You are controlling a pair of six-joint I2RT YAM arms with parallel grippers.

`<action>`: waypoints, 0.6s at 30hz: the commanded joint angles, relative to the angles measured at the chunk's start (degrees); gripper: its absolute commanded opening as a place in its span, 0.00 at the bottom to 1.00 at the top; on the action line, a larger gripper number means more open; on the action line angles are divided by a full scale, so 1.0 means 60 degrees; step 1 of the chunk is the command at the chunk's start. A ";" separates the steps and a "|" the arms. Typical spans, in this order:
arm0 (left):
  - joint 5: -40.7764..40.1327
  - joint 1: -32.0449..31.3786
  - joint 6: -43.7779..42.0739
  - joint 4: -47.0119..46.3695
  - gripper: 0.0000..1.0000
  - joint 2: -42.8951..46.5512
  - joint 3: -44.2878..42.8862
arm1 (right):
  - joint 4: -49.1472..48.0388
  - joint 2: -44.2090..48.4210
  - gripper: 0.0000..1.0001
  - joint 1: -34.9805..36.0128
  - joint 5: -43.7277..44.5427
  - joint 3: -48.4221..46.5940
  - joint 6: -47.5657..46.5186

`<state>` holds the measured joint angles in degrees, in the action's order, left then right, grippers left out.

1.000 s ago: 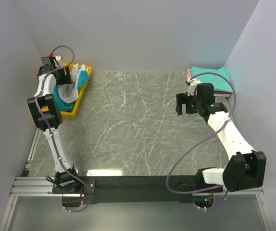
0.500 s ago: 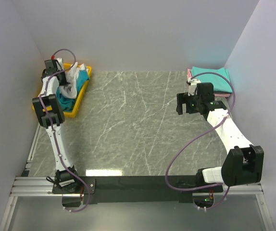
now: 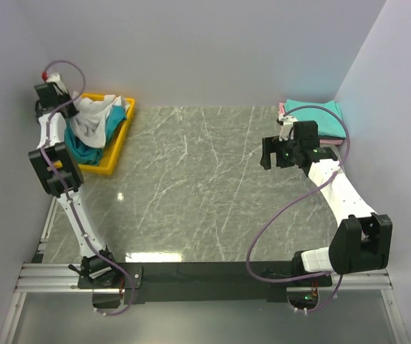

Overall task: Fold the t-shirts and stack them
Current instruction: Grab the tshirt from the pile, then move the tshirt to the center of the board

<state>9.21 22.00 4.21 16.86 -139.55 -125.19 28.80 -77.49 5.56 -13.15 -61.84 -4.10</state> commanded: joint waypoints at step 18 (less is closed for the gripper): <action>0.5362 0.0670 0.3734 -0.4082 0.01 0.4622 -0.0609 | 0.0137 0.0465 0.98 -0.0077 -0.0606 -0.0503 0.0068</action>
<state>33.91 26.13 18.44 1.19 -118.56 -125.38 29.54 -76.82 5.48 -16.05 -61.87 -4.08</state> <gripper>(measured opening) 0.127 0.983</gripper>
